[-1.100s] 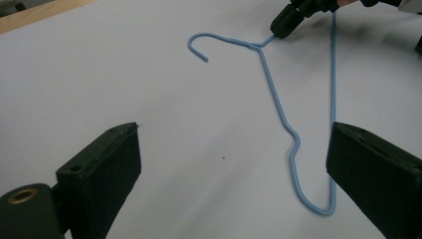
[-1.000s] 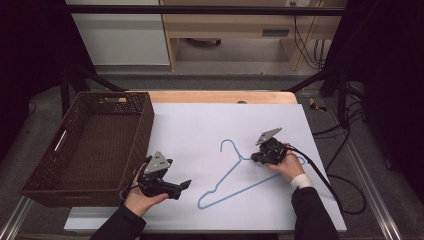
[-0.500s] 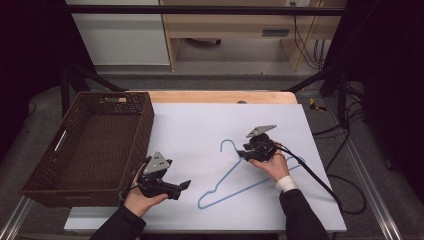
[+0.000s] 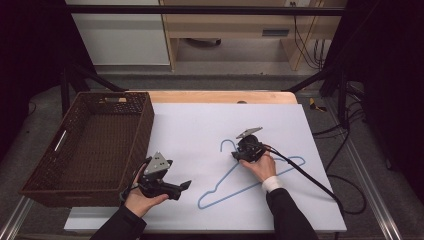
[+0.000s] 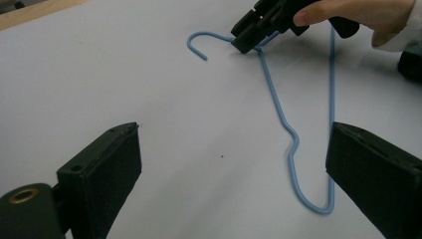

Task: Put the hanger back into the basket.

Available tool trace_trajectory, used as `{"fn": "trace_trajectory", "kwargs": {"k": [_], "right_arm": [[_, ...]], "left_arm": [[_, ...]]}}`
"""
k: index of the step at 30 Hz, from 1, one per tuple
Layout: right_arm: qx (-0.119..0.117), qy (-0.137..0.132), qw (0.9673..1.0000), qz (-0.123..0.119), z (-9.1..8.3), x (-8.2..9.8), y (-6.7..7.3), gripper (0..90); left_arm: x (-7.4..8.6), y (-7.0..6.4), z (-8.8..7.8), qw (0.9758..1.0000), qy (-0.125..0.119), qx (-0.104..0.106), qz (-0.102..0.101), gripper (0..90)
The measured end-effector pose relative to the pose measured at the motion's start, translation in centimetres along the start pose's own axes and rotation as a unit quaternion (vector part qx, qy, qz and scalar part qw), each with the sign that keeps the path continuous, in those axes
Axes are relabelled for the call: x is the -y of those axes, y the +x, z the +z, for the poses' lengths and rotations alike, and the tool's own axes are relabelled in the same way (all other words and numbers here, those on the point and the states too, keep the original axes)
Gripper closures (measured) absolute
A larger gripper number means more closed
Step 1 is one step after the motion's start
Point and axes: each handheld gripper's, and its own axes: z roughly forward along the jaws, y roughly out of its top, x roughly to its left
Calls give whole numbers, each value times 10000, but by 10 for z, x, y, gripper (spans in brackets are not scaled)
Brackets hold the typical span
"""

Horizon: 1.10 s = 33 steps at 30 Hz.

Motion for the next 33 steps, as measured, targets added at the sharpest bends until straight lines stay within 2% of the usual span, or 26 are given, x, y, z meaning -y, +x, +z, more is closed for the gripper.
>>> {"fn": "trace_trajectory", "kwargs": {"k": [4, 5, 8, 9, 12, 13, 14, 15, 22, 33], "right_arm": [[133, 136, 9998, 86, 0, -3, 2, 731], [172, 180, 9995, 183, 0, -4, 3, 757], [246, 221, 9992, 204, -1, -4, 2, 823], [265, 281, 9987, 326, -1, -5, 4, 842], [387, 382, 9976, 417, -1, -8, 5, 853], [427, 426, 9964, 593, 0, -10, 8, 856], [474, 478, 9963, 539, 0, -11, 8, 858], [492, 497, 9958, 587, 0, -11, 8, 860], [476, 556, 9944, 765, -1, -13, 7, 863], [399, 220, 9967, 666, -20, -16, 8, 863]], "left_arm": [[0, -1, 1, 10000, 1, -2, 11, 72], [0, -1, 1, 10000, 9, 12, 10, 72], [0, -2, 2, 10000, 35, 13, 17, 72], [0, -2, 2, 10000, 39, 15, 19, 72], [1, -2, 3, 10000, 48, 16, 18, 72], [1, -2, 3, 10000, 49, 4, 17, 72], [1, -2, 4, 10000, 47, 1, 9, 73], [1, -2, 4, 10000, 50, 1, 8, 73], [1, -3, 8, 9999, 113, 18, 19, 74], [-3, -8, 14, 9999, 152, 80, -20, 78]]}}
